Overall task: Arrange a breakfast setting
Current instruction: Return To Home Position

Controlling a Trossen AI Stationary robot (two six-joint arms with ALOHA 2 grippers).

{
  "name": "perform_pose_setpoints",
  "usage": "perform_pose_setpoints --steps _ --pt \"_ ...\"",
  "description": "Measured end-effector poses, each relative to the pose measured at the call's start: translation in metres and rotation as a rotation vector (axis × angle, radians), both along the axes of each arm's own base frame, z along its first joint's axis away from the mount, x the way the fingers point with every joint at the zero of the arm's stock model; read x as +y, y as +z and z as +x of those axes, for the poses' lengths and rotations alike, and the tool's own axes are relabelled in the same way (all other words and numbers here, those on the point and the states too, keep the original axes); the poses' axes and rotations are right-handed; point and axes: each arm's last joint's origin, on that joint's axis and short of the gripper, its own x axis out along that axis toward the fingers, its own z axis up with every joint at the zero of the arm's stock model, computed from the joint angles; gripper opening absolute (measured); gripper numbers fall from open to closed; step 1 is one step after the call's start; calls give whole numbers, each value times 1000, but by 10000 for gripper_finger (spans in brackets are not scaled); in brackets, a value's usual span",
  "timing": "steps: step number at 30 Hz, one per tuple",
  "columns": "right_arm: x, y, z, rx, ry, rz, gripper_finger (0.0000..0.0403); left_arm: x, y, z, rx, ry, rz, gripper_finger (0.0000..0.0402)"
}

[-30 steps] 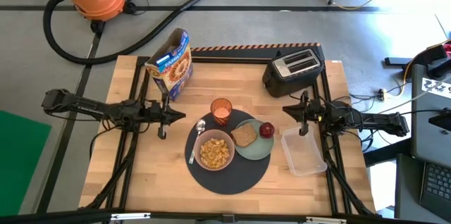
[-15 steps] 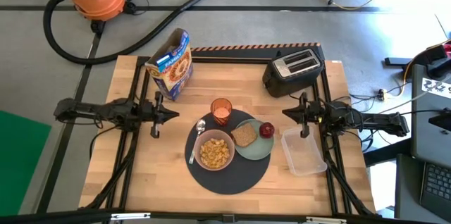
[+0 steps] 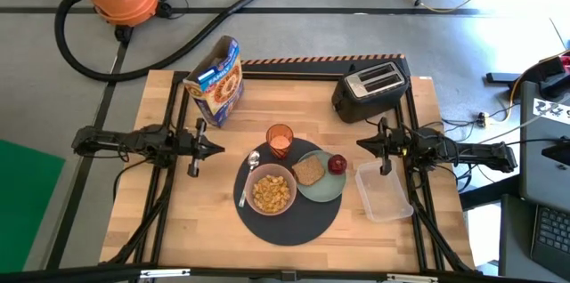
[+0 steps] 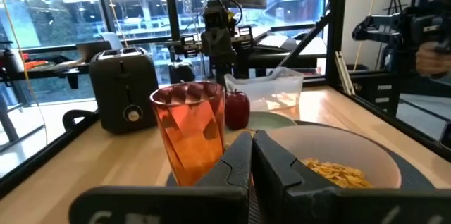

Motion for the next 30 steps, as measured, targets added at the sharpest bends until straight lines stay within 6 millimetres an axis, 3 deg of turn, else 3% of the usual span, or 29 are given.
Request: perform_pose_setpoints --steps 30 --pt "0 0 0 0 -1 -4 5 1 0 0 1 16 -30 0"
